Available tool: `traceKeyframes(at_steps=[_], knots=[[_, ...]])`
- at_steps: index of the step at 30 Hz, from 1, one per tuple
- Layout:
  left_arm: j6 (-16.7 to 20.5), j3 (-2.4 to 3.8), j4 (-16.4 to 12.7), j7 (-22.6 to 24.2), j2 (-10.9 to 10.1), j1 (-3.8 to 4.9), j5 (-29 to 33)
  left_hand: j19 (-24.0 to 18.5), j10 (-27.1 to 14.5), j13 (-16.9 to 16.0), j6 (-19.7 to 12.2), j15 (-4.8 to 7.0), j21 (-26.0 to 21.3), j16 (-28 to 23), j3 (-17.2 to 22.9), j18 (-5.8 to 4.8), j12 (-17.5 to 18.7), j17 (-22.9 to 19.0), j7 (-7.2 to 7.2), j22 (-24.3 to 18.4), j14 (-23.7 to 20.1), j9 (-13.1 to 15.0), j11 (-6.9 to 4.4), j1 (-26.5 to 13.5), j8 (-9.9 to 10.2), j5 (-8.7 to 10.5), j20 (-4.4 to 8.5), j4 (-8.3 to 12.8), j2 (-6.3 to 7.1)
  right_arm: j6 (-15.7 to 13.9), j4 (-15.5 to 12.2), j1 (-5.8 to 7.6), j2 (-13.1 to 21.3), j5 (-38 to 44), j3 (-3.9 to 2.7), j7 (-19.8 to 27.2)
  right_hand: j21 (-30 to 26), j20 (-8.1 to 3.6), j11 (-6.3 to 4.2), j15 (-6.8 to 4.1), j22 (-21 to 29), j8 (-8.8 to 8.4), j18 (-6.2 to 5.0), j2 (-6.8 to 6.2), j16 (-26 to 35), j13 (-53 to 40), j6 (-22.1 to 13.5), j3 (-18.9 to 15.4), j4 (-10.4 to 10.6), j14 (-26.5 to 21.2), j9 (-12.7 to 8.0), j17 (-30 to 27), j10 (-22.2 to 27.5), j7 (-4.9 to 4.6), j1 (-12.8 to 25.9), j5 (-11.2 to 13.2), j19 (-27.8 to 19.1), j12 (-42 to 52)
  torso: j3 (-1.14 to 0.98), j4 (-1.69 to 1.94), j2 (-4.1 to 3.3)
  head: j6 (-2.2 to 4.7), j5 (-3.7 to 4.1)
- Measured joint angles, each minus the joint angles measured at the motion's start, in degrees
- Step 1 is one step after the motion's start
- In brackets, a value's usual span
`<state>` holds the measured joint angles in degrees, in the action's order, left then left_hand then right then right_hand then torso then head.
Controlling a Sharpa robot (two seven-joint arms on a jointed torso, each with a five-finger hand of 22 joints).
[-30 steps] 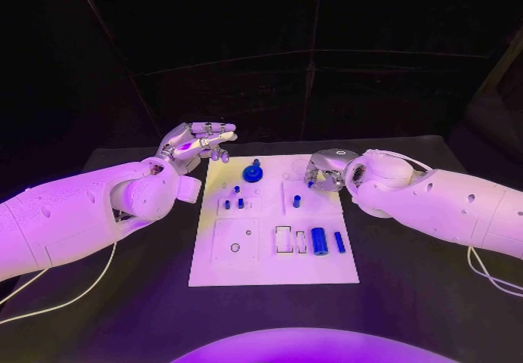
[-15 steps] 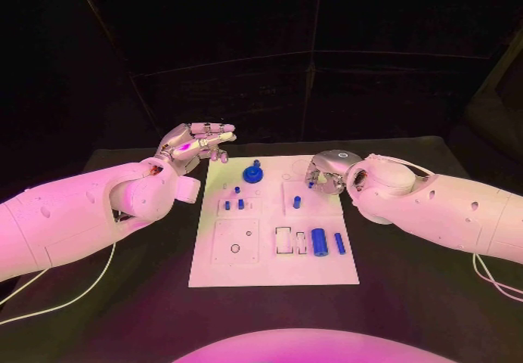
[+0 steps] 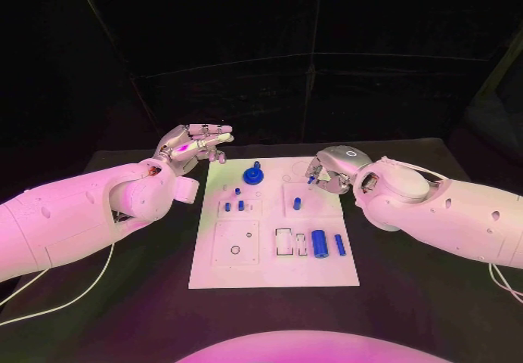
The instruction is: Assemble the parts on the task board
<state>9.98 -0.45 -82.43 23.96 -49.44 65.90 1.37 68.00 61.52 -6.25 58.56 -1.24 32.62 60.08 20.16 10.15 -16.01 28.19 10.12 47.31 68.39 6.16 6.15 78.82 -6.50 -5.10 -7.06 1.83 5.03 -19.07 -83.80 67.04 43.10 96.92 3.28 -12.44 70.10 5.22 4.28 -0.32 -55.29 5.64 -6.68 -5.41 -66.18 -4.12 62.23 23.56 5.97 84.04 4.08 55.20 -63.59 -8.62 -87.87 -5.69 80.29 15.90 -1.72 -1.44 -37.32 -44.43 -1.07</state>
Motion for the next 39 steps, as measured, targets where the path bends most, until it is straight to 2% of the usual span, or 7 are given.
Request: traceKeyframes(at_steps=[10,14,19,22,27,31,39], knots=[[-0.01,-0.01,0.72,-0.01,0.02,0.04,0.02,0.00,0.00,0.00,0.00,0.00,0.00,0.00,0.00,-0.01,0.00,-0.09,0.00,0.01,0.00,0.00,0.00,0.00,0.00,0.00,0.00,0.00,0.00,-2.08,-10.00,0.23,4.06,0.07,-1.52,-0.24,0.23,-0.20,-0.09,0.00,-0.22,-0.02,0.00,-0.02,0.00,0.01,0.37,0.63,-0.30,0.00,-0.03,-0.01,-0.09,0.03,0.14,0.02,0.20,-0.23,0.05,-0.03,-0.03,-0.04,-0.74],[-0.01,-0.01,1.14,-0.02,0.45,0.10,0.02,0.00,0.00,0.01,0.00,0.00,0.00,0.00,0.00,-0.01,0.00,-0.09,0.00,0.01,0.00,0.00,0.00,0.00,0.00,0.00,0.00,0.00,0.00,-1.94,-11.97,0.27,2.15,-0.19,-1.64,-0.32,0.23,-0.20,0.12,0.00,-0.22,-0.03,0.00,-0.02,0.00,0.01,0.37,0.63,-0.30,0.00,-0.04,-0.01,-0.30,0.03,0.14,0.02,0.20,-0.23,0.07,-0.08,-0.04,-0.08,-1.23],[0.00,-0.01,1.48,-0.02,0.94,0.11,0.03,0.00,-0.42,0.01,-0.01,0.00,0.00,0.00,0.00,-0.01,0.00,-0.16,0.00,-0.05,0.00,0.00,-0.01,0.00,0.00,0.00,0.00,0.00,0.00,-0.70,-12.28,0.27,-1.79,-0.54,-1.58,-0.34,0.23,-0.20,0.12,0.00,-0.21,-0.03,-0.01,-0.30,0.00,0.01,0.38,1.21,-0.56,0.00,-0.04,-0.01,-0.30,0.02,0.43,0.02,0.20,-0.23,0.10,-0.04,-0.05,-0.28,-2.18],[0.02,-0.01,1.68,-0.01,1.18,0.12,0.03,0.00,-0.42,0.01,-0.22,0.00,0.00,0.00,0.00,-0.01,-0.21,-0.19,0.22,-0.08,0.00,0.00,-0.01,0.00,0.00,0.00,0.00,0.00,0.00,0.21,-12.08,0.30,-3.42,-0.68,-1.14,-0.28,0.23,-0.20,0.12,0.00,-0.21,-0.03,0.00,-0.30,0.00,0.02,0.38,1.36,-0.71,0.00,-0.04,-0.01,-0.30,0.02,0.43,0.02,0.20,-0.23,0.13,0.03,-0.09,-0.55,-2.94],[0.09,-0.01,1.94,0.01,1.42,0.23,0.03,0.00,-0.62,0.01,-0.22,0.00,0.00,0.00,0.00,-0.01,-0.21,-0.19,0.22,-0.08,0.00,-0.05,0.19,0.00,0.00,0.00,0.00,0.00,0.00,2.07,-11.29,0.02,-5.99,-0.78,0.52,-0.08,0.23,-0.20,0.12,0.01,-0.21,-0.03,0.00,-0.30,0.00,0.02,0.37,1.58,-0.93,0.00,-0.04,-0.02,-0.29,0.02,0.43,0.02,0.20,-0.45,0.15,0.04,-0.13,-1.21,-4.13],[0.15,0.00,1.98,0.01,1.59,0.26,0.03,0.00,-0.62,0.01,-0.22,0.00,0.00,0.00,0.00,-0.01,-0.21,-0.24,0.21,-0.08,0.00,-0.05,0.19,0.00,0.00,0.00,0.00,0.00,0.00,3.63,-10.55,-0.78,-7.74,-0.19,1.77,-0.02,0.23,-0.20,0.12,0.00,-0.20,-0.04,0.00,-0.30,0.00,0.02,0.37,1.58,-0.93,0.00,-0.05,-0.07,-0.29,0.02,0.43,0.02,0.20,-0.45,0.15,-0.03,-0.12,-1.67,-4.61],[0.19,0.00,1.97,0.02,1.86,0.31,0.04,0.00,-0.62,0.01,-0.22,0.00,0.00,0.00,0.00,-0.02,-0.21,-0.24,0.21,-0.08,0.00,-0.05,0.19,0.00,0.00,0.00,0.00,-0.01,0.00,5.97,-9.04,-2.99,-9.54,1.39,2.52,-0.02,0.23,-0.20,0.12,0.01,-0.20,-0.04,0.00,-0.31,0.00,0.03,0.37,1.67,-1.03,0.00,-0.06,-0.09,-0.29,0.03,0.42,0.02,0.20,-0.45,0.12,-0.05,-0.05,-2.25,-5.25]])
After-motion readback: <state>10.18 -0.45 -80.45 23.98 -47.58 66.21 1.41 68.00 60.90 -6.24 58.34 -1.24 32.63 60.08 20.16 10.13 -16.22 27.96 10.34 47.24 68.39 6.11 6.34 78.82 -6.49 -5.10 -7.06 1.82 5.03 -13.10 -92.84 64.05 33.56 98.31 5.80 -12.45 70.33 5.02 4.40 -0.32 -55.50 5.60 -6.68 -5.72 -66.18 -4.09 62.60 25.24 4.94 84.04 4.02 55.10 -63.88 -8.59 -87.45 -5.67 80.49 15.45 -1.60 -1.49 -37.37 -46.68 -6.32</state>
